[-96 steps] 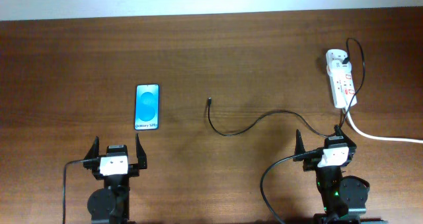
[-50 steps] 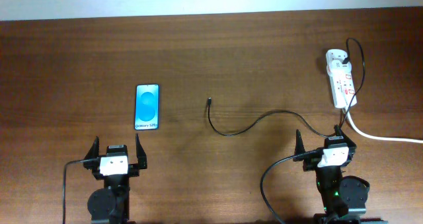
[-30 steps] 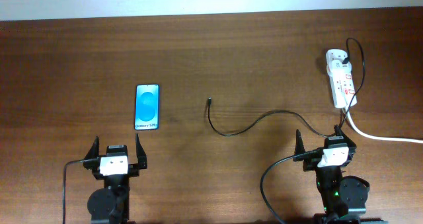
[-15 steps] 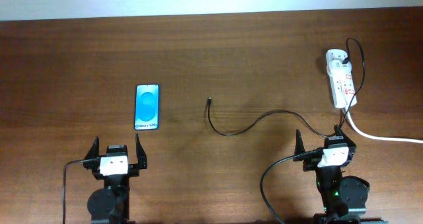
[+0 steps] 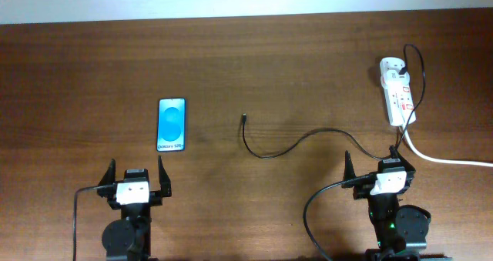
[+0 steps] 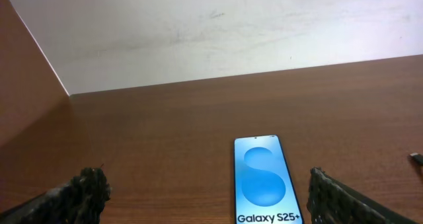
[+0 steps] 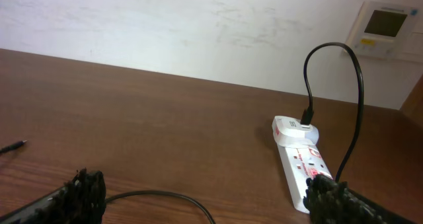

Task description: Plug charger to phone and switch on socket

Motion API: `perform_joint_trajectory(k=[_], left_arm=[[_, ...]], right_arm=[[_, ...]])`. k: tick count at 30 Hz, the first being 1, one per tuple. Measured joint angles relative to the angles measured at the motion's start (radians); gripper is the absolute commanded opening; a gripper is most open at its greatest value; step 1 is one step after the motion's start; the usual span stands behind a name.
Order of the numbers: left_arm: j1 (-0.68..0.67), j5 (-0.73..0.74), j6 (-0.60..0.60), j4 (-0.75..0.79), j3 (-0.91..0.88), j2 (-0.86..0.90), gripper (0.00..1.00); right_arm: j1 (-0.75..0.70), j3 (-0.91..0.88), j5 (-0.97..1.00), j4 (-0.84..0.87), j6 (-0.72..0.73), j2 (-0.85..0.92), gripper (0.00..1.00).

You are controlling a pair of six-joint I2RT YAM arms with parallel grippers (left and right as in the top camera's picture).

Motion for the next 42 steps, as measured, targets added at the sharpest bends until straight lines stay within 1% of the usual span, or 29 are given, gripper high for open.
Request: perform_joint_trajectory(k=[11, 16, 18, 22, 26, 29, 31, 35, 37, 42], left_arm=[[0.0, 0.039, 0.0, 0.028, 0.0, 0.0, 0.99], [0.0, 0.079, 0.0, 0.027, 0.01, 0.014, 0.99], [0.0, 0.097, 0.0, 0.027, 0.032, 0.045, 0.99], [0.0, 0.124, 0.0, 0.012, 0.109, 0.147, 0.99], [0.0, 0.148, 0.0, -0.027, 0.242, 0.315, 0.99], [0.0, 0.164, 0.0, -0.098, 0.381, 0.474, 0.99], [0.0, 0.179, 0.0, -0.168, 0.496, 0.595, 0.99], [0.0, 0.192, 0.0, -0.352, 0.776, 0.882, 0.99], [0.0, 0.193, 0.0, -0.478, 0.953, 1.053, 0.99], [0.0, 0.211, 0.0, -0.772, 1.275, 1.368, 0.99]], right_arm=[[0.0, 0.008, -0.046, 0.017, 0.001, 0.0, 0.98], [0.0, 0.083, -0.061, -0.041, 0.003, 0.0, 0.98], [0.0, 0.127, -0.064, -0.053, 0.003, 0.013, 0.98], [0.0, 0.218, -0.074, -0.074, 0.003, 0.103, 0.98], [0.0, 0.33, -0.106, -0.101, 0.003, 0.253, 0.98], [0.0, 0.454, -0.124, -0.183, 0.004, 0.391, 0.98], [0.0, 0.56, -0.135, -0.271, 0.003, 0.496, 0.99], [0.0, 0.738, -0.14, -0.424, 0.004, 0.652, 0.99], [0.0, 0.829, -0.144, -0.491, 0.003, 0.728, 0.99], [0.0, 1.04, -0.172, -0.708, 0.004, 0.903, 0.98]])
